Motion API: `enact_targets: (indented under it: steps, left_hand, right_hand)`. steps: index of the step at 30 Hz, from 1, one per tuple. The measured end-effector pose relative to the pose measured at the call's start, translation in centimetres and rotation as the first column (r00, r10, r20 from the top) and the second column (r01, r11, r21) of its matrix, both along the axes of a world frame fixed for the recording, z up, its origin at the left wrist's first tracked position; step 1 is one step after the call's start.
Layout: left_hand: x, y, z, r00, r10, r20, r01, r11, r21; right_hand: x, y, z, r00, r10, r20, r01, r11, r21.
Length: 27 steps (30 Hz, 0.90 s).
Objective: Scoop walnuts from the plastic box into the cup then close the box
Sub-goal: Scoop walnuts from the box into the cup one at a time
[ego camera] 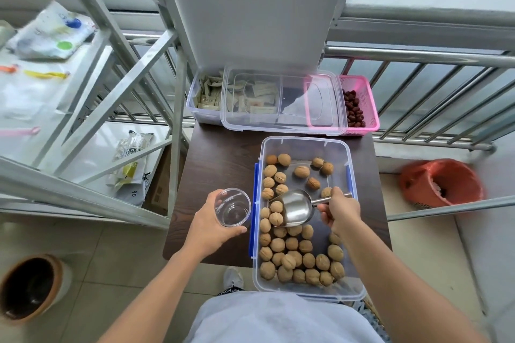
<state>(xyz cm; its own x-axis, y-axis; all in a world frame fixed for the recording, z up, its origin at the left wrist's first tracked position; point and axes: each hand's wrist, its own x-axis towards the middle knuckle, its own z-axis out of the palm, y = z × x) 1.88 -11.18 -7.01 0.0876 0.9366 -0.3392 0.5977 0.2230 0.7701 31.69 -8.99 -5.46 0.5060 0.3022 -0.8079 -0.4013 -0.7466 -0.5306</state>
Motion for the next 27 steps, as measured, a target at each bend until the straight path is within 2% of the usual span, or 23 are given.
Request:
enact_targets:
  steps: [2, 5, 11, 18, 27]
  left_hand:
    - [0.0, 0.0, -0.2, 1.0, 0.0, 0.002, 0.0, 1.0, 0.004]
    - [-0.1, 0.0, -0.3, 1.0, -0.004, 0.006, 0.004, 1.0, 0.0]
    - [0.0, 0.1, -0.1, 1.0, -0.009, 0.007, 0.009, 1.0, -0.003]
    - [-0.1, 0.1, 0.2, 1.0, -0.007, 0.0, 0.007, 1.0, 0.015]
    - [0.7, 0.7, 0.7, 0.999, 0.042, -0.025, -0.039, 0.991, 0.125]
  right_hand:
    - [-0.4, -0.1, -0.3, 0.998, 0.049, 0.043, -0.048, 0.999, -0.01]
    - [-0.9, -0.6, -0.7, 0.997, 0.082, 0.012, -0.081, 0.996, -0.02]
    - [-0.7, -1.8, -1.4, 0.997, -0.043, -0.069, 0.038, 0.997, -0.073]
    - [-0.7, -2.1, -0.5, 0.991, -0.113, -0.076, 0.114, 0.993, 0.004]
    - [0.3, -1.5, 1.4, 0.953, -0.224, -0.205, 0.251, 0.961, 0.117]
